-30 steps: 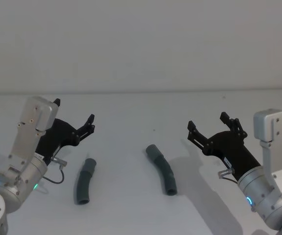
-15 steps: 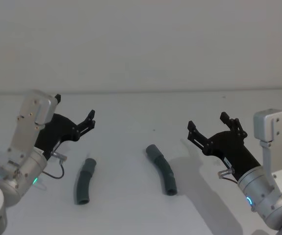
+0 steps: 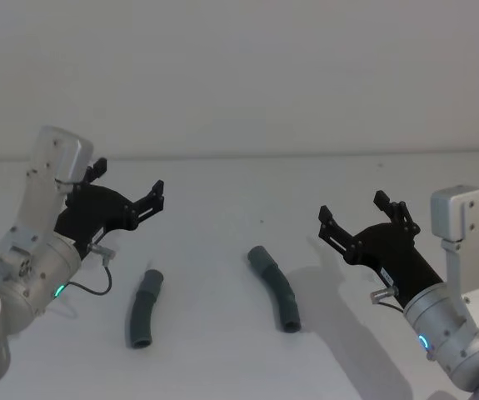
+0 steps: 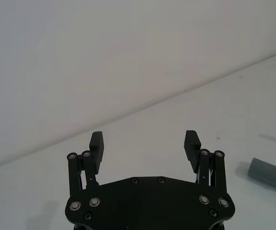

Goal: Use both hands to pick up one end of the pipe from the table, align the ends, and insert them.

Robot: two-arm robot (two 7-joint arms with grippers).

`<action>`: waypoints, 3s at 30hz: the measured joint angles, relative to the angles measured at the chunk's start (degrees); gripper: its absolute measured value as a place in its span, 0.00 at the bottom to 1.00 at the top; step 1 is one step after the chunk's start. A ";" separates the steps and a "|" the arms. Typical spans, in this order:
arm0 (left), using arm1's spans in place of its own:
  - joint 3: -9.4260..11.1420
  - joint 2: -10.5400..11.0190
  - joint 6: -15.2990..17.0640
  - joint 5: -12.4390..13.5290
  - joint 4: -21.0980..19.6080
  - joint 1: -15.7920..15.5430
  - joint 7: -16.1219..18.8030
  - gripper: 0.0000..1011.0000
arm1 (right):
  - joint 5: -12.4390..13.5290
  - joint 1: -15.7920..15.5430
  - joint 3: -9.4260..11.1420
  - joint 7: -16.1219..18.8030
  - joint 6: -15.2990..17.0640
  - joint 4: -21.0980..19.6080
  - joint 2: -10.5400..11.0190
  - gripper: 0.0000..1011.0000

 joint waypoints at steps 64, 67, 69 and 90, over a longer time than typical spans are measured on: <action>0.94 -0.64 25.61 -0.71 -11.41 7.38 2.79 0.99 | 0.00 0.00 0.00 0.00 0.00 0.00 0.00 0.99; 0.97 -0.53 25.97 -0.39 -11.39 7.53 2.85 0.99 | 0.00 0.00 0.00 0.00 0.00 0.00 0.00 0.99; 0.95 -0.50 26.20 -0.25 -11.38 7.70 2.90 0.99 | 0.00 0.00 0.00 0.00 0.00 0.00 0.00 0.99; -2.12 -3.34 26.39 -2.54 -11.50 9.92 2.79 0.99 | 0.00 0.00 0.00 0.00 0.00 0.00 0.00 0.99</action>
